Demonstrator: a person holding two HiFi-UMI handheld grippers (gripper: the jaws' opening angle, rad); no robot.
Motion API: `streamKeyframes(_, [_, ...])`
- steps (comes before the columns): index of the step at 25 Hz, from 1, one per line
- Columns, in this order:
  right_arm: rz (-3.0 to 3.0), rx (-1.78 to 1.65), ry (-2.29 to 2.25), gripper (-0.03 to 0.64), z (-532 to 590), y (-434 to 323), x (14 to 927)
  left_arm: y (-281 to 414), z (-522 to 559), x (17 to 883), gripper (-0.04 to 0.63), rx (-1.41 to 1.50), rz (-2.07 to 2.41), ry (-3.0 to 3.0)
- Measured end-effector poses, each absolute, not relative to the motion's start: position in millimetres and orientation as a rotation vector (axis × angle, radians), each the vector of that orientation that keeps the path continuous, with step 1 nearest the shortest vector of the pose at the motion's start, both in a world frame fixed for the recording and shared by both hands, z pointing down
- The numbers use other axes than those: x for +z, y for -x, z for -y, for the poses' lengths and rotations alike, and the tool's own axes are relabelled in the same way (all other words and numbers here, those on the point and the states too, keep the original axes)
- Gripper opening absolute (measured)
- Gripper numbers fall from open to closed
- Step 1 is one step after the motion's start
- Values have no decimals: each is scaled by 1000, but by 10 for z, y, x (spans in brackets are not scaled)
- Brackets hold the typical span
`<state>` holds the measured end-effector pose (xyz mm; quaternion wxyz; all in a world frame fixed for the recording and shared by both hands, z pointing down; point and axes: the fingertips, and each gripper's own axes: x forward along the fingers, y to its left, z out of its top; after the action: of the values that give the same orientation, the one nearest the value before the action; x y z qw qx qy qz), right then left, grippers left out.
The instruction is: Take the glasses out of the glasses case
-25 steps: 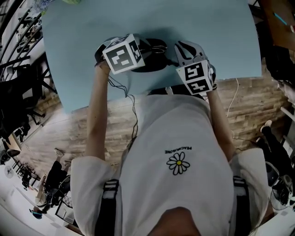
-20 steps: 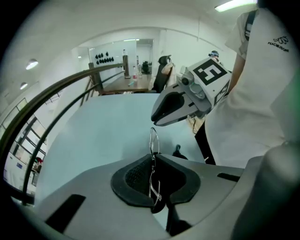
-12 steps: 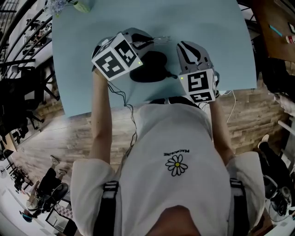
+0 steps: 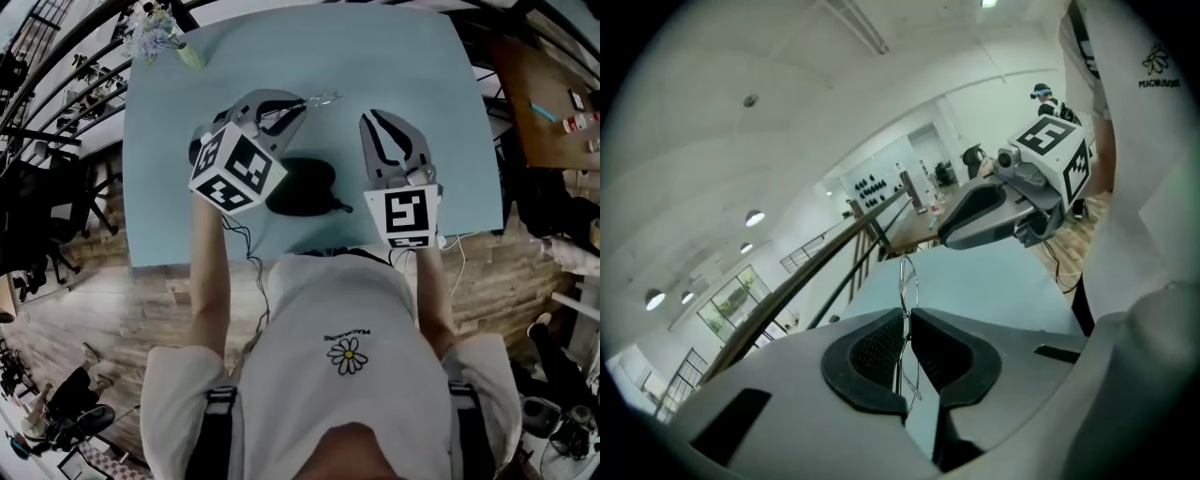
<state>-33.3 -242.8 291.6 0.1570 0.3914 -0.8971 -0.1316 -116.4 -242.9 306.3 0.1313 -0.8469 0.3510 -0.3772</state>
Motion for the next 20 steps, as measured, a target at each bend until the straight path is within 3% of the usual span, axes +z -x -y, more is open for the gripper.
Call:
streamKeyframes(10, [2769, -618, -1117, 41, 2307, 350, 2203, 1218, 2393, 2037, 35, -517, -1434, 2300])
streamKeyframes(20, [2902, -477, -1320, 41, 2267, 265, 1995, 1499, 1950, 1408, 35, 84, -1915, 2033])
